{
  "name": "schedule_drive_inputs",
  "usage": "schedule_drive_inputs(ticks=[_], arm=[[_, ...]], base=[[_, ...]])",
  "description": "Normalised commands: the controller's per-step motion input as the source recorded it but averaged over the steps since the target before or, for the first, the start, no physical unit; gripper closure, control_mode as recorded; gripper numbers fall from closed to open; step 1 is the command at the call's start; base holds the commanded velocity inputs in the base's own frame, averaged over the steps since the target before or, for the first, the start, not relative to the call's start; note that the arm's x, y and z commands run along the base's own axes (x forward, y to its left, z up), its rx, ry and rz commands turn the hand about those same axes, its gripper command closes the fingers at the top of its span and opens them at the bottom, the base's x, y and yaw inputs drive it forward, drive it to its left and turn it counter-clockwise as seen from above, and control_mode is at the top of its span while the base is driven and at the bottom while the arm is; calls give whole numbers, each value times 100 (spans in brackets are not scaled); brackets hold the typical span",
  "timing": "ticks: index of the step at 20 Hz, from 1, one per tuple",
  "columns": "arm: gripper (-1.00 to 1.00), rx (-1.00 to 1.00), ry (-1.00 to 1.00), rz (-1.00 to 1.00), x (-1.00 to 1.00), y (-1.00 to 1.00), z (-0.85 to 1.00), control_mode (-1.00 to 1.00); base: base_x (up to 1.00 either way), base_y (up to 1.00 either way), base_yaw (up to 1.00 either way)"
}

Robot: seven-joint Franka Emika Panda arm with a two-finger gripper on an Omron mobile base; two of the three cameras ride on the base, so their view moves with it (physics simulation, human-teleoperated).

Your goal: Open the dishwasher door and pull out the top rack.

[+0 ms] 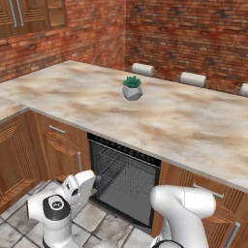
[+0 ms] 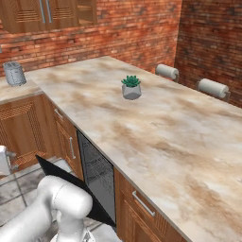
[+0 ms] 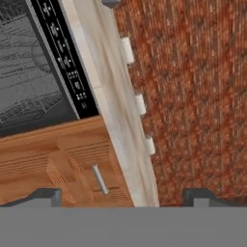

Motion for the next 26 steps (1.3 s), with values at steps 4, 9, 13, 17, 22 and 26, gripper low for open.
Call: schedule_drive_inputs(ticks=[4, 9, 13, 17, 22, 26], arm=[[-100, 8, 21, -9, 3, -42, 20, -100], [-100, 1, 15, -4, 18, -54, 0, -100], [-100, 0, 10, -1, 28, -57, 0, -100], [-100, 0, 6, 0, 40, -57, -2, -100], [-100, 0, 2, 0, 32, -48, -11, -100], [-100, 0, 1, 0, 22, -34, -24, -100]], base=[[0, 0, 0], [0, 0, 0], [0, 0, 0], [0, 0, 0], [0, 0, 0], [0, 0, 0]])
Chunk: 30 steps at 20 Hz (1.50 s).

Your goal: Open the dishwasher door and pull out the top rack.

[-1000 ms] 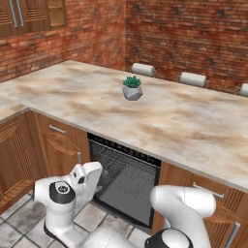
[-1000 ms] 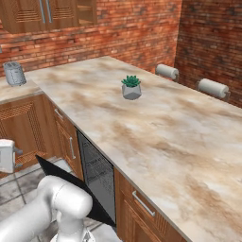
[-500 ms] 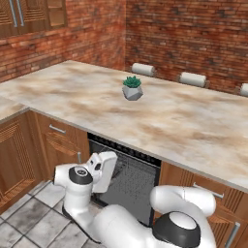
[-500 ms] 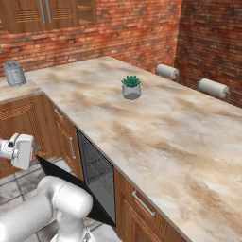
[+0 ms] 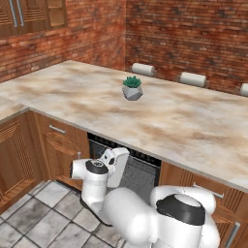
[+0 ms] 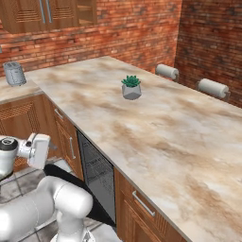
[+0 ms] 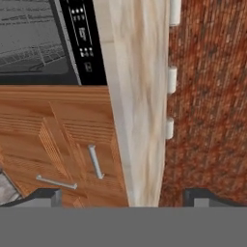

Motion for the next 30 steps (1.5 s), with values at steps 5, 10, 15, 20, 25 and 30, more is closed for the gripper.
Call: schedule_drive_inputs(ticks=[5, 10, 15, 20, 25, 30], arm=[[-100, 0, 2, 0, 24, -22, -33, -100], [-100, -1, 4, 0, 22, -8, -39, -100], [-100, -1, 4, 0, 26, -5, -35, -100], [-100, 0, 6, 0, 27, 0, -37, -100], [-100, 0, 5, 0, 37, 0, -36, -100], [-100, 0, 5, 6, 46, 0, -39, -100]], base=[[0, 0, 0], [0, 0, 0], [0, 0, 0], [0, 0, 0], [0, 0, 0], [0, 0, 0]])
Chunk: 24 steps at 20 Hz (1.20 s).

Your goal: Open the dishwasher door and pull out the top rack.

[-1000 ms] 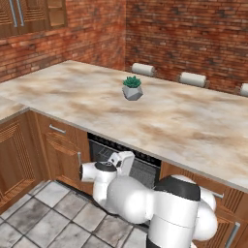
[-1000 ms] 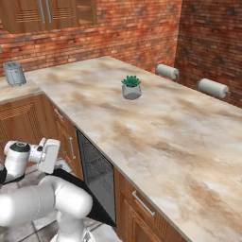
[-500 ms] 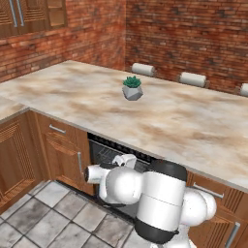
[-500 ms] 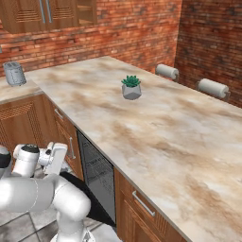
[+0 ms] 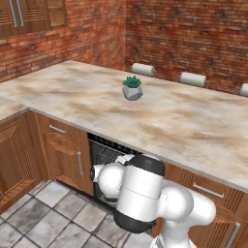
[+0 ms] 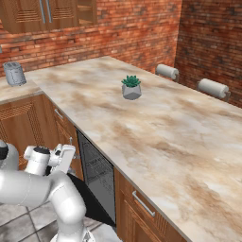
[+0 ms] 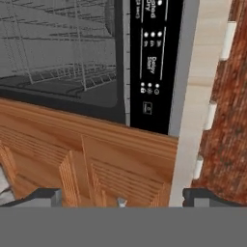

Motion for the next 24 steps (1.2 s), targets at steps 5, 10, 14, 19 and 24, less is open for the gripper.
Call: schedule_drive_inputs(ticks=[5, 10, 14, 19, 24], arm=[[-100, 0, 4, 11, 42, 0, -42, -100], [-100, 0, 4, 13, 25, 3, -41, -100], [-100, 0, 4, 14, 21, 3, -34, -100], [-100, 0, 2, 17, 28, 0, -22, -100], [-100, 0, 0, 15, 37, 0, -17, -100]], base=[[0, 0, 0], [0, 0, 0], [0, 0, 0], [0, 0, 0], [0, 0, 0]])
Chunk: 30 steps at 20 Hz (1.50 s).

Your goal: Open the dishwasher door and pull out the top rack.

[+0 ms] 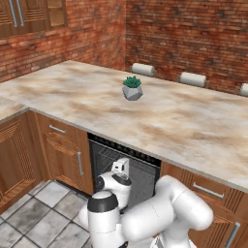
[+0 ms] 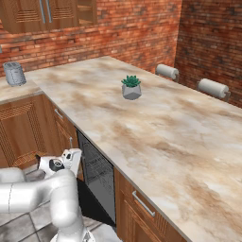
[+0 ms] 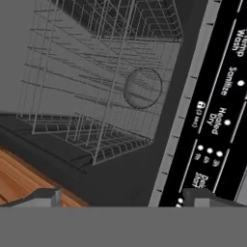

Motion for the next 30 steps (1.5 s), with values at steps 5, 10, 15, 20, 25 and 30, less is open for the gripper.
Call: schedule_drive_inputs(ticks=[5, 10, 15, 20, 25, 30], arm=[[-100, 0, 1, 13, 36, 0, -24, -100], [-100, 0, 5, 7, 40, 0, -29, -100], [-100, -2, 7, 1, 38, 0, -29, -100], [-100, -7, 5, 0, 21, 4, -15, -100], [-100, -15, 2, 0, 2, 17, -5, -100], [-100, -20, 1, 0, 0, 18, -5, -100]], base=[[0, 0, 0], [0, 0, 0], [0, 0, 0], [0, 0, 0], [0, 0, 0], [0, 0, 0]])
